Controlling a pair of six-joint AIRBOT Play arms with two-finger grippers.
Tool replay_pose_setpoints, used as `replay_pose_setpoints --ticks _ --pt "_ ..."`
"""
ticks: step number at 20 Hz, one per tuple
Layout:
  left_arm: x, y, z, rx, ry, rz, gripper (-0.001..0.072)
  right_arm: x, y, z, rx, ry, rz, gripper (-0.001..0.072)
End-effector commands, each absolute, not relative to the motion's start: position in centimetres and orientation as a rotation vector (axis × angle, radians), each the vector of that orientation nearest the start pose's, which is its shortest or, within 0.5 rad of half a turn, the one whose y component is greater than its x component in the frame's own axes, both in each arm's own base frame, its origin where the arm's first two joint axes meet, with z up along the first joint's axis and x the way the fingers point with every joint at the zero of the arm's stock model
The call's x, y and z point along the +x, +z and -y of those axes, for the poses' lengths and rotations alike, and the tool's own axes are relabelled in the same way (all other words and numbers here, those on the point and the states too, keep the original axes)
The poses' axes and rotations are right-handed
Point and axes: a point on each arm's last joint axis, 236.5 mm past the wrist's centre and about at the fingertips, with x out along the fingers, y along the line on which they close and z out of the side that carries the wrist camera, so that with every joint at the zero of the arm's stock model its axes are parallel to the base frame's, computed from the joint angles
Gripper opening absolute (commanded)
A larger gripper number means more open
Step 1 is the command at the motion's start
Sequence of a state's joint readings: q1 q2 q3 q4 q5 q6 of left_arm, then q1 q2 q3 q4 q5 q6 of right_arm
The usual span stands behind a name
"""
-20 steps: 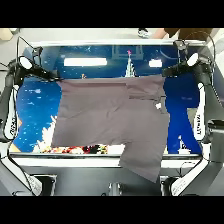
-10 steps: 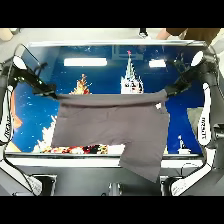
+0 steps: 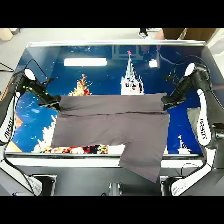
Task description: Fold the shirts.
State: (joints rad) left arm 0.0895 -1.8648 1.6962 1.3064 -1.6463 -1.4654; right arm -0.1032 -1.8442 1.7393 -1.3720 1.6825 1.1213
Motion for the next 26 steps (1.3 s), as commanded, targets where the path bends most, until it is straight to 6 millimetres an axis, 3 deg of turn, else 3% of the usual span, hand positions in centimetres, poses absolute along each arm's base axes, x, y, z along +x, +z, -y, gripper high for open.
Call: replay_pose_setpoints --ticks 1,2,3,4,5,7,8,9,11,13,16,18,21,26 --pt "40.0 -7.1 2.3 -0.230 -0.220 -1.789 0.0028 40.1 -5.9 -0.4 -0.040 0.429 -1.725 0.0025" --pt "40.0 -7.3 2.3 -0.230 -0.220 -1.792 0.0065 40.2 -6.2 -0.7 -0.018 0.429 -1.720 0.0034" --pt "40.0 -7.1 2.2 -0.230 -0.219 -1.788 0.0226 40.5 -6.1 -1.1 -0.001 0.431 -1.705 0.0192" --pt "40.1 -6.5 1.8 -0.231 -0.212 -1.784 0.0517 40.9 -5.6 -1.4 -0.002 0.458 -1.679 0.0464" --pt "40.4 -5.4 0.6 -0.223 -0.182 -1.771 0.0586 40.8 -4.7 -1.2 -0.053 0.500 -1.664 0.0579" --pt "40.6 -2.3 -2.9 -0.207 -0.062 -1.732 0.0584 39.0 -1.8 1.6 -0.159 0.493 -1.710 0.0601" --pt "40.1 -0.8 -4.4 -0.217 -0.011 -1.720 0.0583 37.7 -0.4 2.9 -0.127 0.480 -1.736 0.0600" --pt "39.2 0.6 -5.4 -0.237 0.017 -1.710 0.0536 36.4 0.8 4.3 -0.079 0.460 -1.750 0.0582" --pt "36.4 1.4 -5.9 -0.265 0.038 -1.710 0.0519 34.3 1.8 6.7 -0.017 0.390 -1.726 0.0532" --pt "31.4 -1.0 -5.1 -0.297 0.054 -1.741 0.0520 31.6 0.6 7.0 0.015 0.346 -1.700 0.0532" --pt "23.3 -6.0 -2.9 -0.300 0.030 -1.788 0.0519 27.7 -3.2 4.8 0.016 0.383 -1.661 0.0530" --pt "20.4 -8.3 -2.2 -0.296 0.025 -1.780 0.0520 26.8 -4.4 3.2 0.045 0.419 -1.628 0.0528" --pt "18.7 -10.5 -1.3 -0.322 0.012 -1.806 0.0521 27.2 -4.1 1.7 0.083 0.480 -1.582 0.0528" --pt "21.5 -11.4 0.8 -0.446 -0.011 -1.704 0.0518 27.6 -4.0 1.3 0.095 0.486 -1.566 0.0528"
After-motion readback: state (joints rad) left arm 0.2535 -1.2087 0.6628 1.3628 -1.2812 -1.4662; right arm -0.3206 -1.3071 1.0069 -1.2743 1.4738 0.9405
